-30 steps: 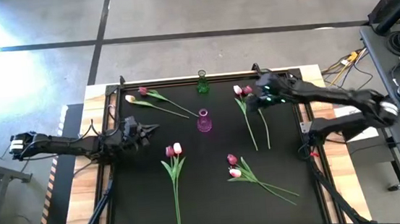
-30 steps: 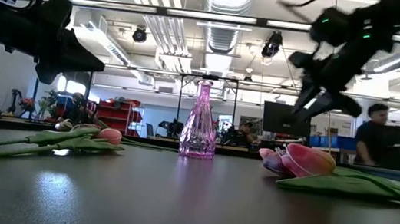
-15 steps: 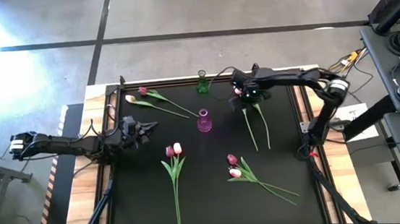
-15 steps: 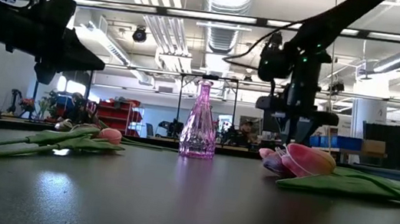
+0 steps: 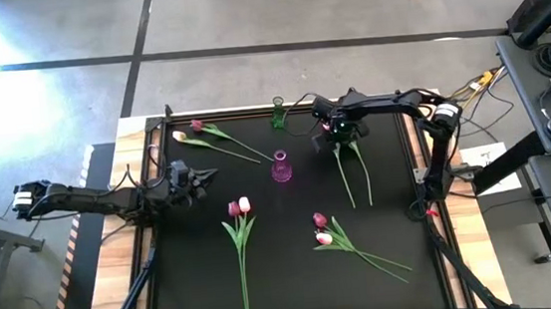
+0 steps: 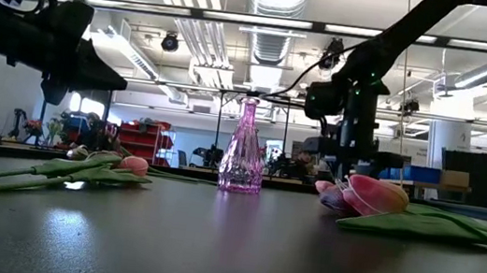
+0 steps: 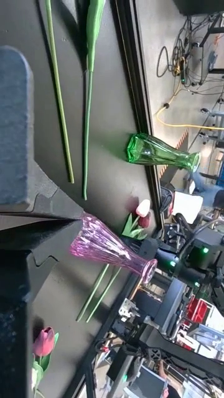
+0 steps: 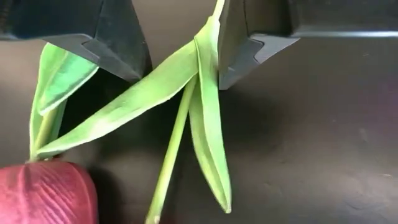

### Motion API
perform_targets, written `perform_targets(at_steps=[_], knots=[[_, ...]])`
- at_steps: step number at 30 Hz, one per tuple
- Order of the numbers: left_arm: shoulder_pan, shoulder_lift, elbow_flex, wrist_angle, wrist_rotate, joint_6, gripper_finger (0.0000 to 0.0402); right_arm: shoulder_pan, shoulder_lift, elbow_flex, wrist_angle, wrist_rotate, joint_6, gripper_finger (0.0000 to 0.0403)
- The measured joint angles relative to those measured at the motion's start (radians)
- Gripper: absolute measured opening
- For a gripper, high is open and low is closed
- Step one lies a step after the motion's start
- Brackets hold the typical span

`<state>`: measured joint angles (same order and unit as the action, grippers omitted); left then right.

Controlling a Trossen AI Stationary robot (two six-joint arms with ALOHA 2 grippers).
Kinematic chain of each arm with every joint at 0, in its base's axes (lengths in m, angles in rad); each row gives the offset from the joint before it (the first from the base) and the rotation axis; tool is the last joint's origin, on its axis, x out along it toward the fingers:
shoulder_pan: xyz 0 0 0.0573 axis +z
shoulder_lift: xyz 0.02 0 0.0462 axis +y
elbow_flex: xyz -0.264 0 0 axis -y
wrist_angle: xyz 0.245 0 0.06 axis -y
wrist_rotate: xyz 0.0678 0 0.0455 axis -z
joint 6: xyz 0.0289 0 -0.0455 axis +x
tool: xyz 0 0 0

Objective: Sort flowers into vase by color
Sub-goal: Put the top right pink tulip into the purple vase

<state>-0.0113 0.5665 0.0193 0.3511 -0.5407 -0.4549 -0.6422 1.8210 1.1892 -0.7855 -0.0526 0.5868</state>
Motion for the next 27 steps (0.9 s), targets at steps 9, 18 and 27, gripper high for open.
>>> perform_targets(at_steps=[9,18,27], knots=[[0.0,0.03,0.0,0.001,-0.003,0.0,0.0,-0.001,-0.009,-0.003,0.039,-0.008,-0.044,0.0054],[0.0,0.038,0.0,0.002,-0.078,-0.009,0.0,0.062,-0.231,0.064,0.105,-0.027,-0.102,0.0014],[0.0,0.038,0.0,0.004,-0.078,-0.018,0.0,0.269,-0.485,0.028,0.732,0.08,-0.172,0.0013]])
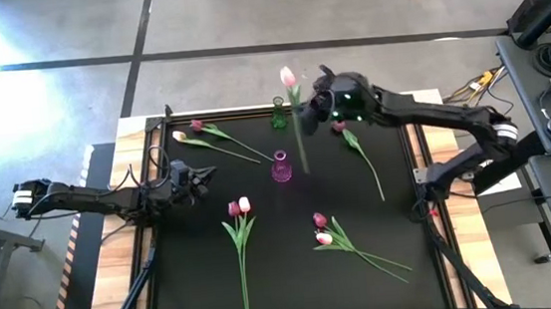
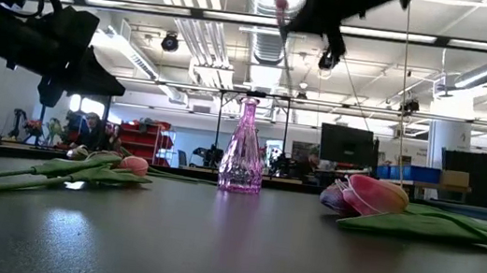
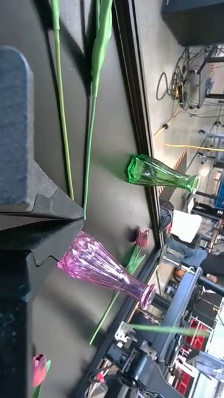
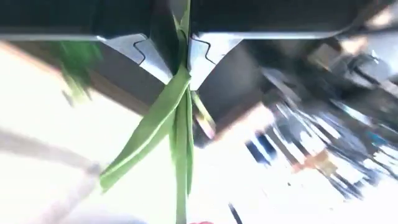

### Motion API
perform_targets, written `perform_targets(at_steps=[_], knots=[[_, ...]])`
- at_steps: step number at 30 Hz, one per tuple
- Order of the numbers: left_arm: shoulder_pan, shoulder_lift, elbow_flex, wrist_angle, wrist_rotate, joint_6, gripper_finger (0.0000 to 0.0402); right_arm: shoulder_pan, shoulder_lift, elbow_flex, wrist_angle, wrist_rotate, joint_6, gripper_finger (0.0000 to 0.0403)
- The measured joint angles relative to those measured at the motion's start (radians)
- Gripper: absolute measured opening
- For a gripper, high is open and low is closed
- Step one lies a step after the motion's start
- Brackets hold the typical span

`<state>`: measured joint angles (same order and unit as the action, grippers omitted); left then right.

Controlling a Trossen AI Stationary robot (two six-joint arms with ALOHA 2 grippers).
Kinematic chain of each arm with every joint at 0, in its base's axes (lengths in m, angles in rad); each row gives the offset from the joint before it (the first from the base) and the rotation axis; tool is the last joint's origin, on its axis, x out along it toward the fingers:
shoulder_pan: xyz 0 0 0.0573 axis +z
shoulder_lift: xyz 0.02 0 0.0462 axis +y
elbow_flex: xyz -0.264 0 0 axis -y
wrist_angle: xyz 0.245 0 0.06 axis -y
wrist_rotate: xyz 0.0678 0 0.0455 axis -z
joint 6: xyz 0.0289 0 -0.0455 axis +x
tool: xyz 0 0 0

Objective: Sort flowers into vase by color
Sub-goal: Put the top right pink tulip into the purple vase

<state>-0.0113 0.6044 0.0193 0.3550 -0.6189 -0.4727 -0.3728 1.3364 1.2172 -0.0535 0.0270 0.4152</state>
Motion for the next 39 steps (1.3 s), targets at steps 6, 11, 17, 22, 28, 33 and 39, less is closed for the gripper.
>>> perform_targets(at_steps=[6,11,17,22,28,33,39], knots=[[0.0,0.0,0.0,0.003,0.0,0.018,0.0,0.11,-0.014,0.0,0.224,0.165,-0.121,0.0013],[0.0,0.0,0.0,0.003,0.0,0.018,0.0,0.145,0.028,-0.002,0.258,0.256,-0.213,0.0013],[0.0,-0.001,0.0,0.004,0.0,0.018,0.0,0.146,0.086,-0.002,0.298,0.263,-0.241,0.0013],[0.0,-0.001,0.0,0.004,0.0,0.018,0.0,0.146,0.124,-0.002,0.3,0.262,-0.289,0.0013],[0.0,-0.001,0.0,0.004,0.0,0.019,0.0,0.148,0.178,-0.002,0.287,0.26,-0.327,0.0013],[0.0,-0.002,0.0,0.004,0.0,0.019,0.0,0.151,0.225,-0.003,0.275,0.262,-0.334,0.0013],[0.0,0.0,0.0,0.004,0.0,0.019,0.0,0.154,0.268,-0.009,0.261,0.261,-0.309,0.0013]])
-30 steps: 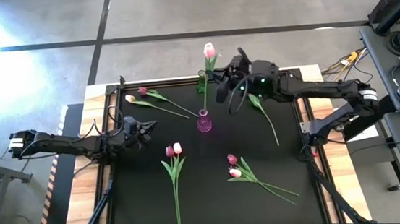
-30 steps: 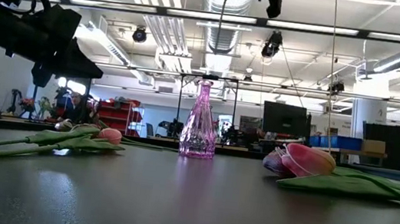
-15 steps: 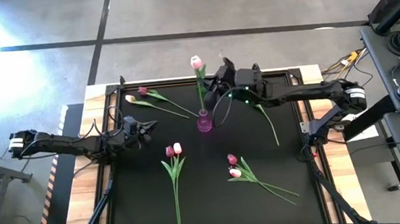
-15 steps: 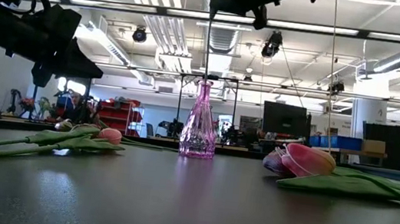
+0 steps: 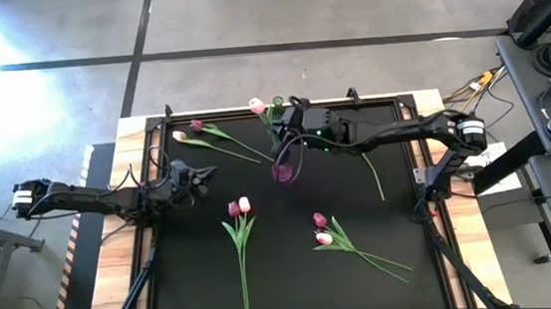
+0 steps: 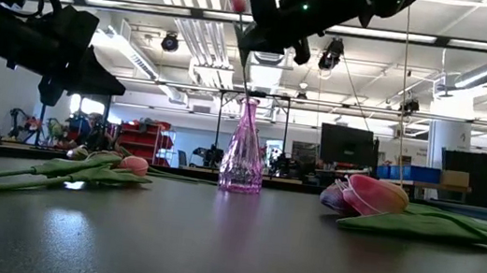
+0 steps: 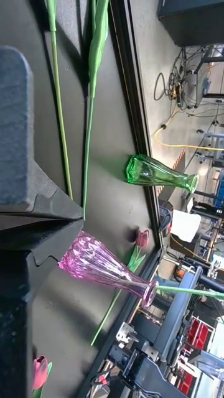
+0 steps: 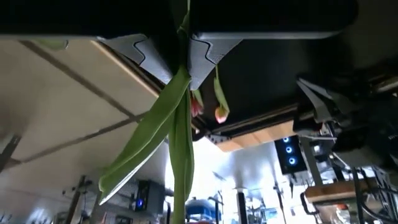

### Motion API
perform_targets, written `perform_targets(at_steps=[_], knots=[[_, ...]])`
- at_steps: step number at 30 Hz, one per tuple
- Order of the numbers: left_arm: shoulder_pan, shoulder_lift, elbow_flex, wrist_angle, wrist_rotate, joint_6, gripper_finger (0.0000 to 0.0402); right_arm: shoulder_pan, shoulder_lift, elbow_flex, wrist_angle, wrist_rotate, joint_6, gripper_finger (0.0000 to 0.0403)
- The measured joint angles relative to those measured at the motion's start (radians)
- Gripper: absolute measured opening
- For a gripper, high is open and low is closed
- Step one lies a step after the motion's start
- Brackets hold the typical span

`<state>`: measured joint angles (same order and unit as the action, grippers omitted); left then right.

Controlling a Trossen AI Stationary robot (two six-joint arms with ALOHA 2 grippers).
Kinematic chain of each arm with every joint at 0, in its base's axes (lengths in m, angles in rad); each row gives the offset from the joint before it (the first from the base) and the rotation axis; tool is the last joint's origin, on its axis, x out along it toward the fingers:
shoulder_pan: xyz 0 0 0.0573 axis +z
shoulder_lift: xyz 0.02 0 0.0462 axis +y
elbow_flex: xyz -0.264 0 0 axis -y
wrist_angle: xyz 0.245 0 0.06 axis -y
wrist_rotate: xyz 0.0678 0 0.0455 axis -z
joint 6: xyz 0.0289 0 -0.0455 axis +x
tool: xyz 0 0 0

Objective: Sort flowers into vase by color
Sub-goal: Put the top right pink tulip into the purple vase, then put the top left red tulip into the green vase

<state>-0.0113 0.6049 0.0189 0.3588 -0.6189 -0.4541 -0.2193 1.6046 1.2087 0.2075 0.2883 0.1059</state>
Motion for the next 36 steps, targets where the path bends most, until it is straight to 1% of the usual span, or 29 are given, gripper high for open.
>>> perform_targets(at_steps=[3,8,13,16,20,24,27,31,34,36], knots=[[0.0,0.002,0.0,0.0,0.0,0.0,0.0,0.001,0.001,0.0,-0.025,0.0,0.033,0.0013],[0.0,0.005,-0.001,0.0,0.0,0.001,0.0,0.004,-0.022,0.008,-0.13,0.0,0.076,0.0013],[0.0,0.01,-0.001,0.0,0.0,0.002,0.0,0.02,-0.045,0.032,-0.21,0.0,0.079,0.0016],[0.0,0.012,-0.001,0.0,0.0,0.004,0.0,0.031,-0.051,0.064,-0.285,0.0,0.078,0.0033],[0.0,0.013,-0.001,0.0,0.0,0.004,0.0,0.036,-0.052,0.134,-0.413,-0.013,0.085,0.0074],[0.0,0.014,-0.001,0.0,0.0,0.004,0.0,0.036,-0.05,0.19,-0.492,-0.063,0.112,0.0116],[0.0,0.015,-0.001,0.0,0.0,0.004,0.0,0.037,-0.05,0.226,-0.53,-0.089,0.11,0.0139],[0.0,0.015,-0.001,0.0,0.0,0.002,0.0,0.038,-0.051,0.276,-0.595,-0.115,0.102,0.0155],[0.0,0.014,-0.001,0.001,0.0,-0.014,0.0,0.038,-0.062,0.306,-0.659,-0.126,0.086,0.0156],[0.0,0.013,0.0,0.009,-0.012,-0.052,0.0,0.038,-0.082,0.322,-0.695,-0.133,0.076,0.0152]])
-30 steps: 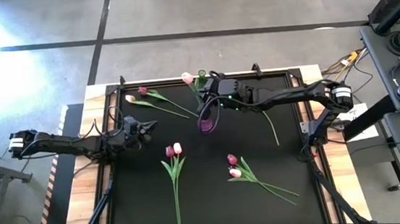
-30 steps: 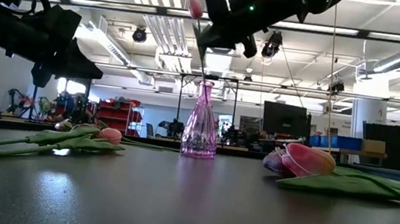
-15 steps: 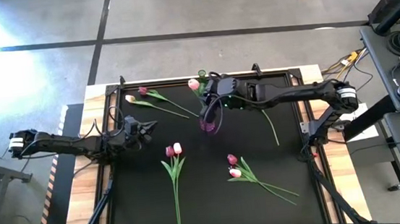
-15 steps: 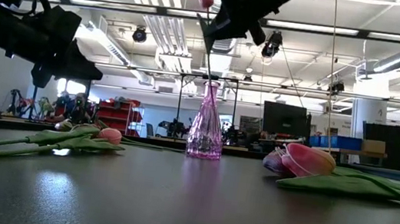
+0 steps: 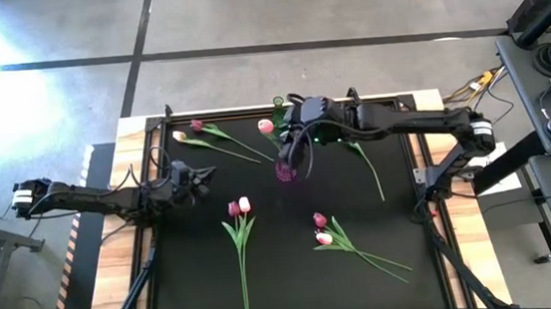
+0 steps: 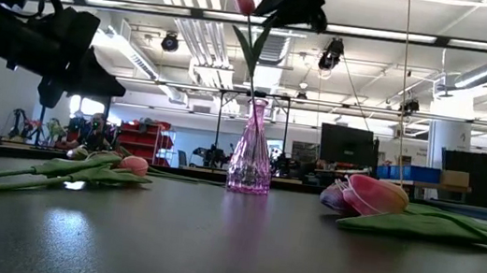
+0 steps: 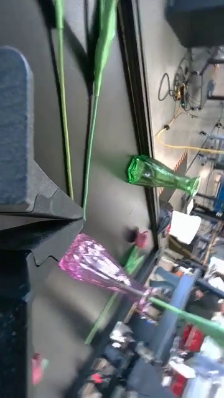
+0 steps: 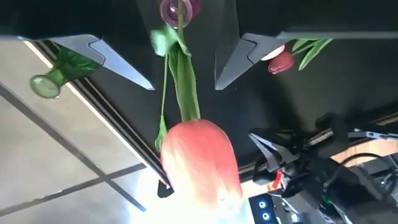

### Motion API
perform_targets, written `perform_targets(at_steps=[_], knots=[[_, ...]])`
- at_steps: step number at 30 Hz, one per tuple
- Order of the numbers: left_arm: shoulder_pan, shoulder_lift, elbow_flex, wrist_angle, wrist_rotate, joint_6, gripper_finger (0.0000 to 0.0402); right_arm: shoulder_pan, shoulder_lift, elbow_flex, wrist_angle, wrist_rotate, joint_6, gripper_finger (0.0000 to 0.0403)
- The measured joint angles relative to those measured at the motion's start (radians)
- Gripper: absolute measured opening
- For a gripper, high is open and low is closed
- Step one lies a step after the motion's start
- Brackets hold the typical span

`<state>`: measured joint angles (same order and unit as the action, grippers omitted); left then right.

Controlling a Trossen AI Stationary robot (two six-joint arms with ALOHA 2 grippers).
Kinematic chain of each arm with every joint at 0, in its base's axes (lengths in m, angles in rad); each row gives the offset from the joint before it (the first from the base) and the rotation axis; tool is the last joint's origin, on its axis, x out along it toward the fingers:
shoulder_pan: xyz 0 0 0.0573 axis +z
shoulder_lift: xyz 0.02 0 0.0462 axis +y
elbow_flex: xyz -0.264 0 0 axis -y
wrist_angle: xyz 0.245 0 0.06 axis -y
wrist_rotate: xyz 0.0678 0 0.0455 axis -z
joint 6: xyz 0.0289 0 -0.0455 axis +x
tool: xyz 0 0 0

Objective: Sort flowers into vase by color
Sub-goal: Put the top left red tulip into the green vase

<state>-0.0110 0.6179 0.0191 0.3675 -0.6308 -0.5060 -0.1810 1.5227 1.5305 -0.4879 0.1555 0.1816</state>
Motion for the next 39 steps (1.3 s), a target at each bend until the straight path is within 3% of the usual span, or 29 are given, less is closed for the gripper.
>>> perform_targets(at_steps=[8,13,16,18,22,24,32,39], knots=[[0.068,0.029,0.167,-0.162,-0.014,-0.125,0.0,0.0,-0.133,0.016,-0.128,-0.007,-0.026,0.0108],[0.202,0.105,0.408,-0.495,-0.002,-0.283,0.0,-0.003,-0.24,0.017,-0.238,-0.005,-0.037,0.0056],[0.354,0.199,0.567,-0.786,0.1,-0.422,0.0,-0.003,-0.302,0.017,-0.281,0.002,-0.038,0.0023],[0.482,0.284,0.643,-0.873,0.234,-0.422,0.0,-0.006,-0.34,0.017,-0.292,0.002,-0.043,0.0013],[0.715,0.466,0.722,-0.793,0.556,-0.351,0.0,-0.007,-0.395,0.017,-0.295,0.003,-0.066,0.0012],[0.79,0.557,0.756,-0.738,0.649,-0.354,0.0,-0.007,-0.414,0.017,-0.295,0.003,-0.072,0.0012],[0.856,0.827,0.941,-0.868,0.675,-0.41,0.0003,-0.007,-0.434,0.017,-0.304,0.003,-0.094,0.0013],[0.86,1.009,1.046,-0.918,0.684,-0.409,0.0041,-0.007,-0.419,0.013,-0.331,0.002,-0.121,0.0013]])
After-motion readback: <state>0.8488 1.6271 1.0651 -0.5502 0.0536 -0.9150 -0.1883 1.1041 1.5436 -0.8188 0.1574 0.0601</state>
